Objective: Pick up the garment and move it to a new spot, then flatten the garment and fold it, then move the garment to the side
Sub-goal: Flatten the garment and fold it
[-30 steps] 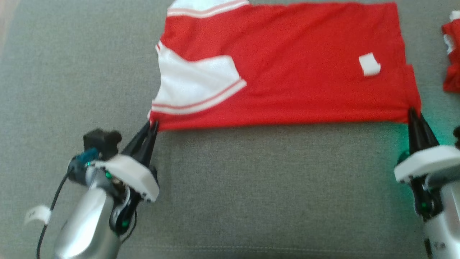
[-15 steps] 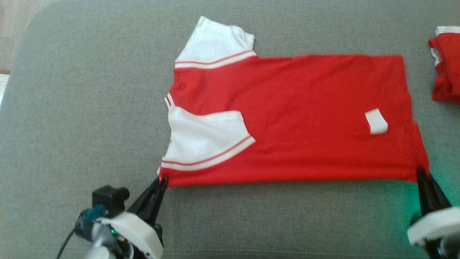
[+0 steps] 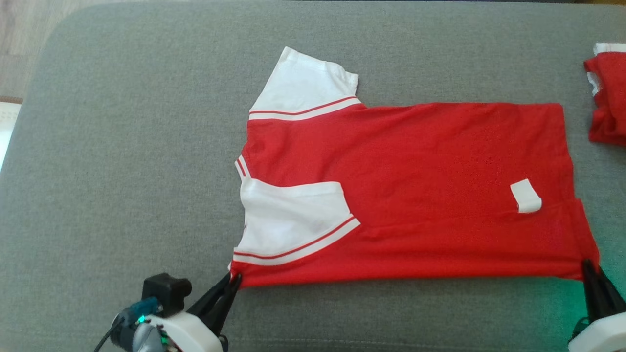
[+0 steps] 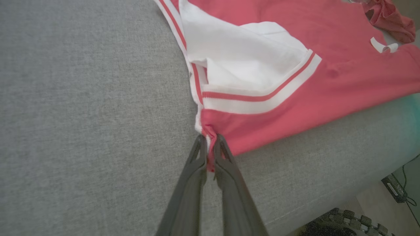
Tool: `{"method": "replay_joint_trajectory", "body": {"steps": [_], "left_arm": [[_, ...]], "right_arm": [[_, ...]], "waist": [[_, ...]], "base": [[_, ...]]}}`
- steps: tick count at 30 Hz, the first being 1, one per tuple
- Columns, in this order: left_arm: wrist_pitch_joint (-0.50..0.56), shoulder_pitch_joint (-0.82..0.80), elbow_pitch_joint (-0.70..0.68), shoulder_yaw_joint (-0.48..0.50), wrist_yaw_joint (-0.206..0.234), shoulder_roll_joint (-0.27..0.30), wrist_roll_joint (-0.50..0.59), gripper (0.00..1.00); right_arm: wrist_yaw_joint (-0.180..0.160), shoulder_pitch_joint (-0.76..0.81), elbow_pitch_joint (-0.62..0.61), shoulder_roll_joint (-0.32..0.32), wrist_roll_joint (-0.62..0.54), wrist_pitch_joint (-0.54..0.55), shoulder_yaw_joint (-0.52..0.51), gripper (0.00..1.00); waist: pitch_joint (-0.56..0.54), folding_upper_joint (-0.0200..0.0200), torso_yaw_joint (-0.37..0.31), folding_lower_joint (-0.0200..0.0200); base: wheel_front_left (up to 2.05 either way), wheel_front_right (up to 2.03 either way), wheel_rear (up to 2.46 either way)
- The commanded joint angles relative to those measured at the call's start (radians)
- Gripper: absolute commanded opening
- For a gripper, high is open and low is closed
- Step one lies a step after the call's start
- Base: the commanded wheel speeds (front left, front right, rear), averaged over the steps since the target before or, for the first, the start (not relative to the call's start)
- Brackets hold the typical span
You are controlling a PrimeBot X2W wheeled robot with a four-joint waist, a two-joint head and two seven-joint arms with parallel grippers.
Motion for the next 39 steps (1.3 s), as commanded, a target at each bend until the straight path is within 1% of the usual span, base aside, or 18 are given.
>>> {"method": "replay_joint_trajectory", "body": {"steps": [1,2,3,4,5,6,9,11,15,17,19,20,22,25,29,30,34,39], "left_arm": [[-0.001,-0.013,-0.033,0.037,0.006,0.023,-0.004,0.0],[0.003,-0.014,-0.036,0.037,0.008,0.023,-0.006,0.0],[0.007,-0.015,-0.038,0.036,0.007,0.021,-0.011,0.09],[0.015,-0.017,-0.036,0.034,0.006,0.02,-0.017,0.42],[0.023,-0.019,-0.035,0.03,0.004,0.02,-0.02,0.75],[0.028,-0.022,-0.034,0.028,0.003,0.019,-0.024,1.0],[0.044,-0.02,-0.041,0.026,0.003,0.015,-0.04,1.0],[0.048,-0.015,-0.066,0.035,0.009,0.018,-0.051,1.0],[0.056,-0.05,-0.19,0.08,0.024,0.042,-0.064,1.0],[0.076,-0.108,-0.264,0.105,0.019,0.069,-0.066,1.0],[0.108,-0.203,-0.315,0.134,0.009,0.099,-0.071,1.0],[0.129,-0.262,-0.326,0.142,0.002,0.12,-0.062,1.0],[0.175,-0.399,-0.314,0.15,-0.013,0.143,-0.074,1.0],[0.254,-0.616,-0.218,0.118,-0.035,0.168,-0.101,1.0],[0.353,-0.877,-0.037,0.021,-0.044,0.176,-0.167,1.0],[0.353,-0.877,-0.037,0.021,-0.044,0.176,-0.167,1.0],[0.392,-1.073,0.135,-0.068,-0.045,0.189,-0.256,1.0],[0.387,-1.192,0.336,-0.153,-0.045,0.21,-0.311,1.0]], "right_arm": [[0.007,-0.006,-0.027,-0.027,-0.008,0.004,0.003,0.0],[0.007,-0.006,-0.027,-0.025,-0.009,0.007,0.0,0.25],[0.007,-0.007,-0.027,-0.022,-0.012,0.008,-0.007,0.81],[0.007,-0.008,-0.027,-0.014,-0.013,0.008,-0.019,1.0],[0.007,-0.012,-0.029,-0.004,-0.011,0.009,-0.031,1.0],[0.007,-0.014,-0.036,0.003,-0.01,0.01,-0.037,1.0],[0.007,-0.019,-0.073,0.022,-0.005,0.001,-0.058,1.0],[0.007,-0.019,-0.102,0.027,-0.012,-0.004,-0.05,1.0],[0.007,-0.044,-0.156,0.037,-0.022,-0.044,-0.03,1.0],[0.007,-0.065,-0.169,0.041,-0.025,-0.06,-0.017,1.0],[0.007,-0.089,-0.176,0.045,-0.028,-0.068,-0.005,1.0],[0.007,-0.101,-0.179,0.046,-0.031,-0.07,0.001,1.0],[0.007,-0.13,-0.184,0.048,-0.038,-0.075,0.017,1.0],[0.007,-0.18,-0.188,0.047,-0.045,-0.074,0.052,1.0],[0.007,-0.243,-0.192,0.05,-0.049,-0.076,0.089,1.0],[0.007,-0.243,-0.192,0.05,-0.049,-0.076,0.089,1.0],[0.007,-0.29,-0.189,0.058,-0.049,-0.08,0.116,1.0],[0.007,-0.318,-0.174,0.083,-0.05,-0.097,0.129,1.0]], "waist": [[0.003,0.0,0.001,0.0],[0.007,0.0,0.001,0.0],[0.011,0.0,0.001,0.0],[0.014,0.0,0.001,0.0],[0.017,0.0,0.001,0.0],[0.019,0.0,0.001,0.0],[0.013,0.0,-0.003,0.0],[0.006,0.0,-0.007,0.0],[0.007,0.0,-0.013,0.0],[0.023,0.0,-0.017,0.0],[0.047,0.0,-0.019,0.0],[0.061,0.0,-0.02,0.0],[0.096,0.0,-0.027,0.0],[0.154,0.0,-0.049,0.0],[0.232,0.0,-0.088,0.0],[0.232,0.0,-0.088,0.0],[0.295,0.0,-0.13,0.0],[0.344,0.0,-0.179,0.0]], "base": [[0.0,0.0,0.0],[0.0,0.0,0.0],[0.0,0.0,0.0],[0.0,0.0,0.0],[0.0,0.0,0.0],[0.0,0.0,0.0],[0.0,0.0,0.0],[0.0,0.0,0.0],[0.0,0.0,0.0],[0.0,0.0,0.0],[0.0,0.0,0.0],[0.0,0.0,0.0],[0.0,0.0,0.0],[0.0,0.0,0.0],[0.0,0.0,0.0],[0.0,0.0,0.0],[0.0,0.0,0.0],[0.0,0.0,0.0]]}}
